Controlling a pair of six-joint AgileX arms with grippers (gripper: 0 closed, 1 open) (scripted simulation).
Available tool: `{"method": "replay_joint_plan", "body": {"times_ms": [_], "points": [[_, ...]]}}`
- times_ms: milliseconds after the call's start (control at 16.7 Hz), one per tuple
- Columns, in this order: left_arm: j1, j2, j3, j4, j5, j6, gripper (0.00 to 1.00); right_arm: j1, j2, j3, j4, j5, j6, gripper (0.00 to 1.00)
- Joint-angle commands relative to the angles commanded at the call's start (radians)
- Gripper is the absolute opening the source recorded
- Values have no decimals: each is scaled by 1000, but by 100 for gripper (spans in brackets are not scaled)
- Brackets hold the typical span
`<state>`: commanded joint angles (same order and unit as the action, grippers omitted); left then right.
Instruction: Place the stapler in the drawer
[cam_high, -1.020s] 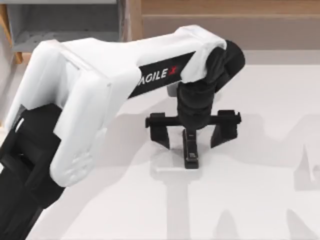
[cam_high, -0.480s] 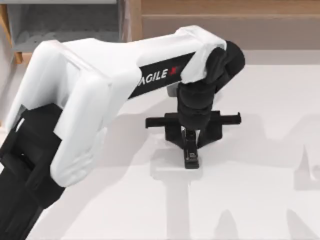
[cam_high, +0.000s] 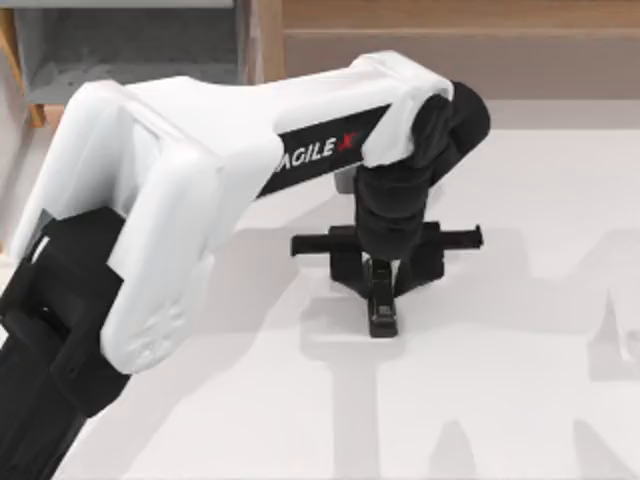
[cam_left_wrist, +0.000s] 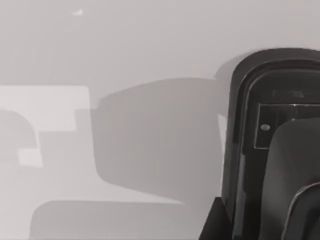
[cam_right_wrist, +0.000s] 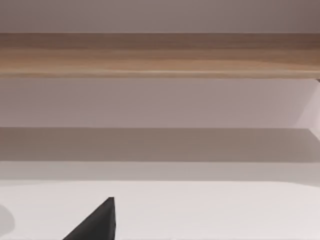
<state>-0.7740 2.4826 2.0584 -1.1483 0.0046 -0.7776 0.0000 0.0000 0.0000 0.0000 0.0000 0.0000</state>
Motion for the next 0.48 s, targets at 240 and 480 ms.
{"method": "replay_joint_plan", "body": {"times_ms": [240, 480], "points": [[1, -3, 13, -12, 0, 0, 0, 0, 0, 0, 0, 0, 0, 100], [0, -13, 65, -88, 0, 0, 0, 0, 0, 0, 0, 0, 0, 100]]}}
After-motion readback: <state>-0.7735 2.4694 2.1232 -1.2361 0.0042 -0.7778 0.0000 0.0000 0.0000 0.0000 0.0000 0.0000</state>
